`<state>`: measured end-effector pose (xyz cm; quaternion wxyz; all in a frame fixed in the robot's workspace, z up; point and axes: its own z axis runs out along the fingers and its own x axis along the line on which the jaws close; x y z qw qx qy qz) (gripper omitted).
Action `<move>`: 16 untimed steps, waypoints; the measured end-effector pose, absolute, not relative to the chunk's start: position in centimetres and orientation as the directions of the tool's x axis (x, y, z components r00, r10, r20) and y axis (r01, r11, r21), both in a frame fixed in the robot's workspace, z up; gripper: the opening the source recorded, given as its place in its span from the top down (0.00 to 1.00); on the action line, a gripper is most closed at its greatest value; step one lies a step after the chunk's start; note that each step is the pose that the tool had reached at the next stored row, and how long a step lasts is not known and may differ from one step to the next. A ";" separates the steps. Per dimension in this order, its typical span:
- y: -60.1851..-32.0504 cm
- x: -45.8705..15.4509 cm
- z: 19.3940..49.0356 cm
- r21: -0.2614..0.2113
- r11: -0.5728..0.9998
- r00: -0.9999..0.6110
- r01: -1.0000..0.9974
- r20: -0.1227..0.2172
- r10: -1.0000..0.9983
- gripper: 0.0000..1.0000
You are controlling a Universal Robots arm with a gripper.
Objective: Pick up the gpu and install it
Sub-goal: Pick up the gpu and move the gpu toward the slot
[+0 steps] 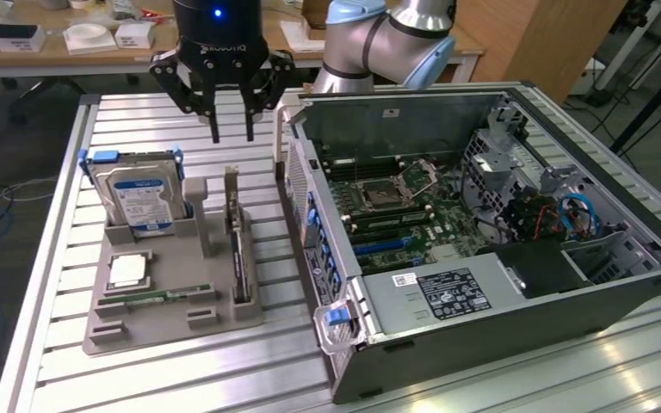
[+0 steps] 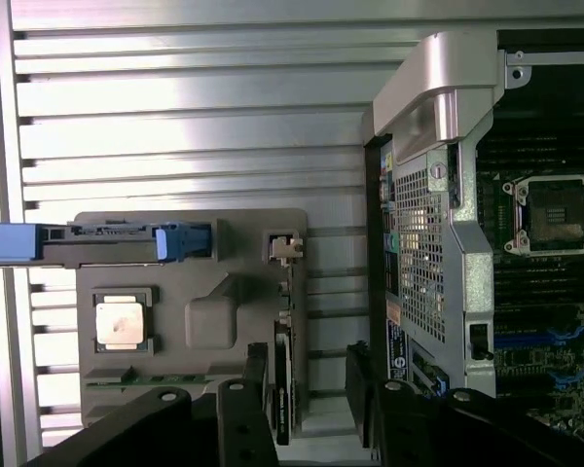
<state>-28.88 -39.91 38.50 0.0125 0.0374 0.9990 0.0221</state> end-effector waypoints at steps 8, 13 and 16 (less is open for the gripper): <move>-39.9 -28.9 38.4 0.045 0.996 -0.997 0.074 -0.023 0.075 0.53; -39.9 -28.9 38.1 0.045 0.996 -0.997 0.074 -0.023 0.075 0.53; -39.9 -28.9 37.9 0.045 0.996 -0.997 0.074 -0.023 0.075 0.53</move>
